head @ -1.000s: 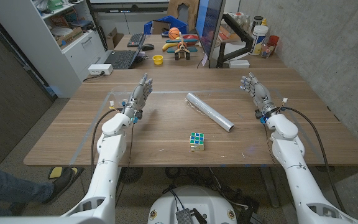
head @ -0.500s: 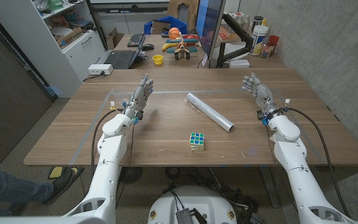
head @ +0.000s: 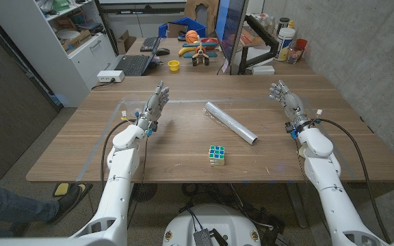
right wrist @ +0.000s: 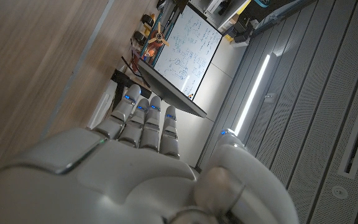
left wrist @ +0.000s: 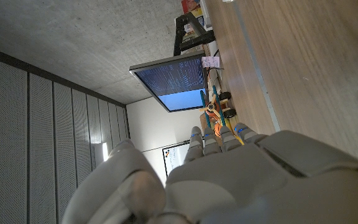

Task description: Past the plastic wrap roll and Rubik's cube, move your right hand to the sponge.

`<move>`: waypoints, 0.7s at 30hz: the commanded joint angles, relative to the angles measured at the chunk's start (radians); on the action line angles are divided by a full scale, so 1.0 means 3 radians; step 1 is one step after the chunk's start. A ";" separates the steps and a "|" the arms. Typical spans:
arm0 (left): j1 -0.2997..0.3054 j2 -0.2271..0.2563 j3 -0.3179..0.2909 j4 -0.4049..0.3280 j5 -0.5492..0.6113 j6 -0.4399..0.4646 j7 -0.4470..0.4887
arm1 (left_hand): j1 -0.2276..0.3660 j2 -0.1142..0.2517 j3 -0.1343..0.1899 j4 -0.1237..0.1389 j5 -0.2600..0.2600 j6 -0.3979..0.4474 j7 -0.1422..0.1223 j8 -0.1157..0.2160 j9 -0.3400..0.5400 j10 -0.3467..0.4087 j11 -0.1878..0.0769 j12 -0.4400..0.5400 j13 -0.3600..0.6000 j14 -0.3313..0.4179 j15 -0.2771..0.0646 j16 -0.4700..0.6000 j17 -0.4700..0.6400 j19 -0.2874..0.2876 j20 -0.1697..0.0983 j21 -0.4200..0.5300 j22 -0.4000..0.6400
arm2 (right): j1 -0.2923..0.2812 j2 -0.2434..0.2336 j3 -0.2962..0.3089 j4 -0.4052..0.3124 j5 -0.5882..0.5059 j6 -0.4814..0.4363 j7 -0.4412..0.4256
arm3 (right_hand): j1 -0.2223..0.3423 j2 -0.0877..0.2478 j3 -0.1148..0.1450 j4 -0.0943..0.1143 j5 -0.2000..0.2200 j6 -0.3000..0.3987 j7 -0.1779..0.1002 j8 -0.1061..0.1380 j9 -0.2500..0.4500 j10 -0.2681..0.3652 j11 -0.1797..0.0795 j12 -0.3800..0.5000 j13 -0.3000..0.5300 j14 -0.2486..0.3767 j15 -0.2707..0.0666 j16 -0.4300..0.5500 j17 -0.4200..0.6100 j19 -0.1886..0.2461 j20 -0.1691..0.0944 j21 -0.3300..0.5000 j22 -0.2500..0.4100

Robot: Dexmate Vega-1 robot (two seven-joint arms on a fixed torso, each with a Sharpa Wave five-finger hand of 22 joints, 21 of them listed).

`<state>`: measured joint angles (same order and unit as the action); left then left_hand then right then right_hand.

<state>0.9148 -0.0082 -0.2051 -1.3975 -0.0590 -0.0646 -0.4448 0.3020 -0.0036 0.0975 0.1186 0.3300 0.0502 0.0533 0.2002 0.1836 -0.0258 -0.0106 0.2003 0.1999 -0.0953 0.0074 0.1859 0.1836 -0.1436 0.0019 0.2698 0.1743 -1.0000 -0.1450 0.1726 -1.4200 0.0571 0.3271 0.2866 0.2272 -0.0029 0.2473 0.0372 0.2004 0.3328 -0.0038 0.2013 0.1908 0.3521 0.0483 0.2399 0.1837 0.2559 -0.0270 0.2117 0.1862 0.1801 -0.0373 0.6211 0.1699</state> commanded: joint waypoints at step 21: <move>0.0031 -0.0011 0.0022 -0.0073 0.0029 0.0057 0.0018 | 0.0008 0.0036 -0.0027 0.0007 0.0021 0.0030 0.0020 0.0013 0.0015 -0.0007 -0.0010 0.0023 -0.0004 -0.0016 0.0007 0.0018 0.0010 -0.0029 0.0026 -0.0027 0.0022 | -0.0113 -0.0120 0.0054 0.0030 -0.0226 0.0308 -0.0090 | -0.0087 -0.0031 -0.0039 0.0003 0.0057 0.0131 -0.0083 0.0046 0.0005 0.0144 -0.0080 0.0035 0.0013 0.0183 -0.0069 0.0038 0.0013 0.0259 -0.0061 -0.0033 -0.0002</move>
<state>0.9205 -0.0101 -0.2046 -1.4098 -0.0575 -0.0567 -0.4437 0.3020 -0.0036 0.0976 0.1186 0.3300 0.0539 0.0572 0.2002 0.1835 -0.0258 -0.0106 0.2003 0.1951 -0.0953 0.0075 0.1859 0.1836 -0.1474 0.0056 0.2622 0.1794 -1.0235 -0.1737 0.1795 -1.4261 0.0070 0.3747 0.2726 0.2120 -0.0114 0.2386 0.0375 0.2113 0.3594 -0.0305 0.2088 0.1910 0.3846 0.0269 0.2441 0.1837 0.3023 -0.0413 0.2197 0.1887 0.2436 -0.0380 0.6134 0.1675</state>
